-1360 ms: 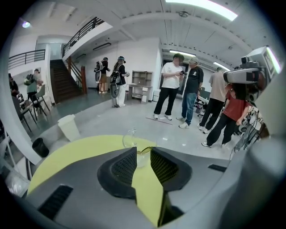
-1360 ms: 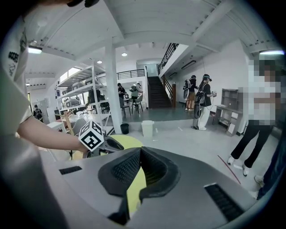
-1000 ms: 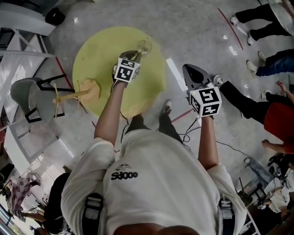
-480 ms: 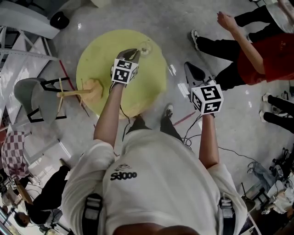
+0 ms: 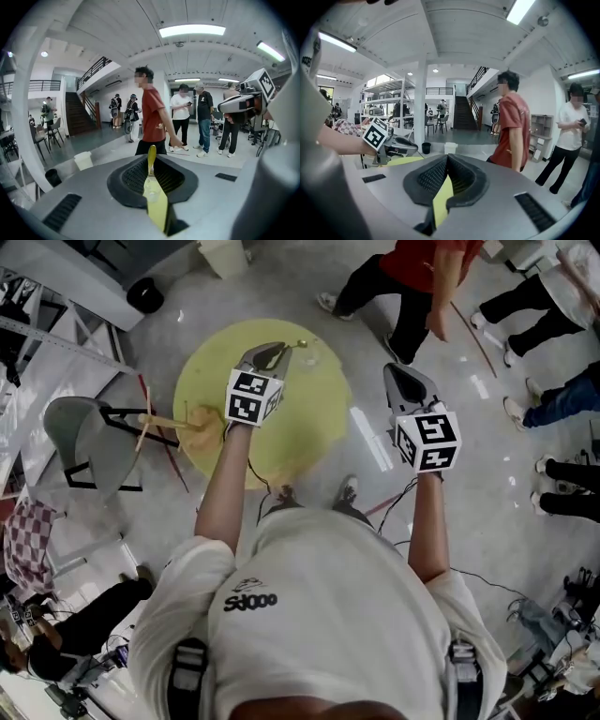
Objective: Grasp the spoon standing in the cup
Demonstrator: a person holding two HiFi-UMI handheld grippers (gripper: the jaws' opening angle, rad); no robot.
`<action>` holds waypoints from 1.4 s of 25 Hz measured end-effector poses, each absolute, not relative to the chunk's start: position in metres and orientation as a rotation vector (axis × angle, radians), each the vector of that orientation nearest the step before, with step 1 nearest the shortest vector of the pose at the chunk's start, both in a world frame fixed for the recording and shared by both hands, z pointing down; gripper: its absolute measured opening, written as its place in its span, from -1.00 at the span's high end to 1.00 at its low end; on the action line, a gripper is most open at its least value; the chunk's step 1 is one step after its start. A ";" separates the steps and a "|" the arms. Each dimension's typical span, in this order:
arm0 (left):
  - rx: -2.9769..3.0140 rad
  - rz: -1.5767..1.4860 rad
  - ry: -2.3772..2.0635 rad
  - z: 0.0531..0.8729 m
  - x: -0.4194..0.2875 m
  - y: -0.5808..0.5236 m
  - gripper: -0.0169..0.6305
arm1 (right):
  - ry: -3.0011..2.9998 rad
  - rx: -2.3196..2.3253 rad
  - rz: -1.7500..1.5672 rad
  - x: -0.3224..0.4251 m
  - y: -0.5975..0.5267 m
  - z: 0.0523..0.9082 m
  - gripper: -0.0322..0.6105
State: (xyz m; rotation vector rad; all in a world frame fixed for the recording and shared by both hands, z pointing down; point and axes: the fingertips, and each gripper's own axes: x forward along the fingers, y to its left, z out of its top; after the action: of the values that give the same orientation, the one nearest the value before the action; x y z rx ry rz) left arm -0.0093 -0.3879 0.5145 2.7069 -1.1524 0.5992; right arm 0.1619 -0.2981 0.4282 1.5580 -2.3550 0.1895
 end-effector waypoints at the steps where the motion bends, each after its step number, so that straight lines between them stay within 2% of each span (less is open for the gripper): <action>1: 2.717 0.584 -1.159 0.505 -0.011 -0.384 0.77 | -2.359 1.562 0.174 0.160 -0.297 0.422 0.83; 19: 2.884 0.354 -1.262 0.370 -0.031 -0.344 0.77 | -2.405 1.527 -0.054 0.137 -0.308 0.350 0.83; 35: 2.900 0.333 -1.266 0.361 -0.032 -0.331 0.77 | -2.372 1.516 -0.074 0.134 -0.302 0.351 0.83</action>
State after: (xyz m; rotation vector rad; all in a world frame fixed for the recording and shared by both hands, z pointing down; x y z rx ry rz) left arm -0.0317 -0.3310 0.3606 2.9000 -1.2661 0.3327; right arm 0.1345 -0.3021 0.3507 1.5163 -2.3723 -0.0741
